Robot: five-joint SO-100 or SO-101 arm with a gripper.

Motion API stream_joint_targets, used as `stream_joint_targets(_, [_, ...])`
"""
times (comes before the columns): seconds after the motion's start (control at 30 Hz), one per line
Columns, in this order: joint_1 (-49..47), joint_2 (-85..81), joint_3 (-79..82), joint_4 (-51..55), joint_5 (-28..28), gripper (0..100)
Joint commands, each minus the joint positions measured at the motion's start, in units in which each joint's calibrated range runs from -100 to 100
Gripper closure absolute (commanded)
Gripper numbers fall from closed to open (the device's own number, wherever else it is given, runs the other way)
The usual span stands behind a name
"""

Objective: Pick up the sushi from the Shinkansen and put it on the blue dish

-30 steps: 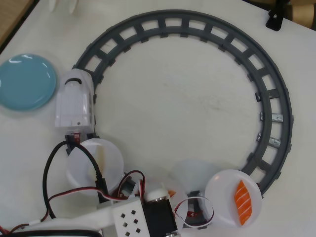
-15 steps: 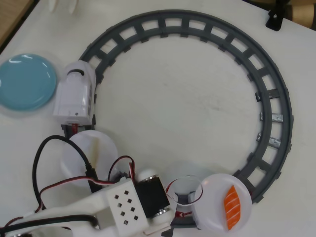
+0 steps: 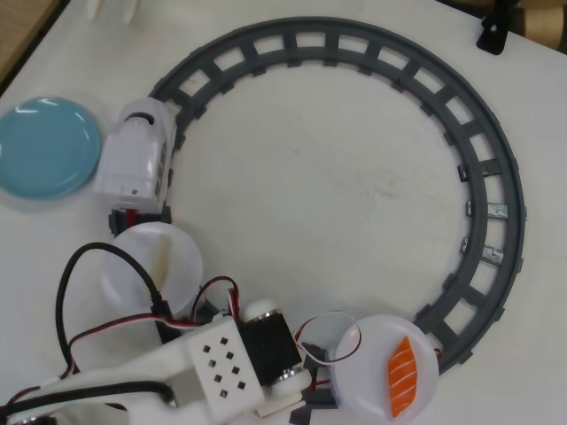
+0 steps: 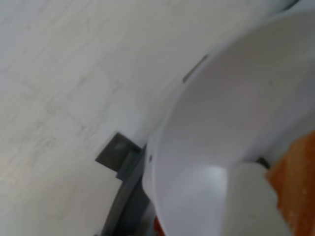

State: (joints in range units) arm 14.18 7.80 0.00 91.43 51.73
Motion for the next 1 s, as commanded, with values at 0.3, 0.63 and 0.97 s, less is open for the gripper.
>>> stream_joint_targets(0.3, [-6.5, -1.5, -2.3, 1.4, -4.4, 92])
stream_joint_targets(0.63, [-17.7, -4.7, -17.6, 7.8, -10.3, 92])
stream_joint_targets(0.97, [-35.7, -8.3, -17.9, 7.8, -16.8, 92])
